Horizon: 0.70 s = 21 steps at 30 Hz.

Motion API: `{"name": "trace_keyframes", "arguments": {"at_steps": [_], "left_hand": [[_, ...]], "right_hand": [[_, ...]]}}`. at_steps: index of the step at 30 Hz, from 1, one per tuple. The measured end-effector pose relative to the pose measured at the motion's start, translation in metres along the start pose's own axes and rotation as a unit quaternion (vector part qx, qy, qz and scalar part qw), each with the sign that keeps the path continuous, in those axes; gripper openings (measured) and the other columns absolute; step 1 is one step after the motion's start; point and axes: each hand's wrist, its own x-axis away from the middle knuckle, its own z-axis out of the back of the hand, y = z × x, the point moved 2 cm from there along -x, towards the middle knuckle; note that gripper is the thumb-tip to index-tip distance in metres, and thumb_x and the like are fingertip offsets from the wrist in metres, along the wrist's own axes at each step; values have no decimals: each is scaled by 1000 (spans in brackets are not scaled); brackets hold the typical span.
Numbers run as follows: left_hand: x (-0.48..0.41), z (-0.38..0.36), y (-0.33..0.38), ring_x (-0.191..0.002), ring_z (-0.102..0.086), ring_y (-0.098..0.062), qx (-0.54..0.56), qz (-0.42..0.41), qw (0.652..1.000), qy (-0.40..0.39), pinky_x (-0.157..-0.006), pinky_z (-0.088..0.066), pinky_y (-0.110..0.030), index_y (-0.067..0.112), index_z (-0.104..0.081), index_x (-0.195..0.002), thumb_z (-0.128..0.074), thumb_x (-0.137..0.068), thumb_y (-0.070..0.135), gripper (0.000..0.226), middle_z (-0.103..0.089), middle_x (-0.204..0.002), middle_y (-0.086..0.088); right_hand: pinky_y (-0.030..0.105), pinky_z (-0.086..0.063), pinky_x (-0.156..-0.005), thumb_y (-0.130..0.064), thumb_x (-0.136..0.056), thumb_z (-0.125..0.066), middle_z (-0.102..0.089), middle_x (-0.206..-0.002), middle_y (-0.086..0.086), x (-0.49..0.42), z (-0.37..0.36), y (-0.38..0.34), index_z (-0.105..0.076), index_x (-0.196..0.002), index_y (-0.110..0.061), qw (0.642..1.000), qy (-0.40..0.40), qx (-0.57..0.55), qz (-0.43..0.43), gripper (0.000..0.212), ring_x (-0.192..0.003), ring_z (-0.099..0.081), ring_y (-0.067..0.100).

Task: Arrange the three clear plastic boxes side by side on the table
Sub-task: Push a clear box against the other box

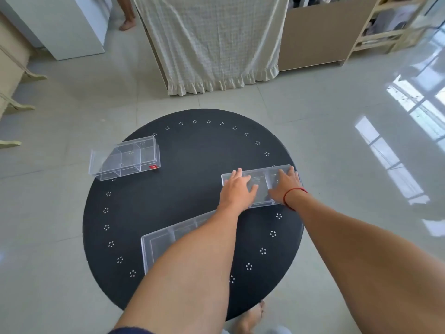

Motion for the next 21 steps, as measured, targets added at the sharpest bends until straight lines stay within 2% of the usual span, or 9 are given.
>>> {"name": "trace_keyframes", "arguments": {"at_steps": [4, 7, 12, 15, 19, 21], "left_hand": [[-2, -11, -5, -153, -1, -24, -79, -4, 997, -5, -123, -10, -40, 21, -30, -152, -49, -96, 47, 65, -2, -165, -10], [-7, -9, -15, -152, 6, -25, -121, 16, 992, -6, -124, -4, -42, 25, -15, -156, -43, -97, 49, 69, 7, -164, -12], [-12, 8, -43, -152, 8, -26, -115, 61, 992, 8, -124, -4, -44, 26, -9, -156, -39, -99, 46, 68, 9, -164, -10], [-8, 23, -66, -152, 3, -25, -95, 82, 991, 35, -123, -8, -43, 25, -12, -156, -39, -101, 39, 63, 3, -165, -10], [3, 44, -102, -152, 1, -27, -86, 115, 988, 52, -122, -14, -43, 23, -16, -155, -37, -102, 34, 58, 0, -165, -11], [12, 56, -123, -152, 1, -28, -76, 135, 986, 54, -122, -14, -44, 23, -17, -155, -38, -102, 33, 58, 1, -165, -11]], "right_hand": [[44, -18, -121, -23, -89, -59, 9, -165, 8, -2, -4, 7, -13, -156, -16, 1000, -3, -8, 23, 82, -153, 5, 27], [44, -22, -121, -20, -91, -56, 6, -165, 8, -9, -6, -4, -17, -155, -12, 999, 5, -5, 48, 75, -153, 5, 26], [43, -19, -122, -26, -89, -59, 7, -165, 11, -15, -16, -42, -14, -155, -11, 995, -22, 21, 97, 81, -153, 7, 26], [45, -23, -120, -23, -90, -58, 8, -164, 10, -12, -24, -71, -17, -154, -13, 992, -41, 30, 111, 77, -153, 6, 27], [45, -23, -119, -19, -91, -57, 13, -164, 10, 0, -43, -113, -13, -155, -16, 987, -70, 53, 138, 78, -153, 10, 27], [47, -24, -119, -18, -91, -57, 11, -164, 11, 5, -52, -136, -19, -153, -16, 981, -83, 66, 162, 72, -153, 7, 28]]}}
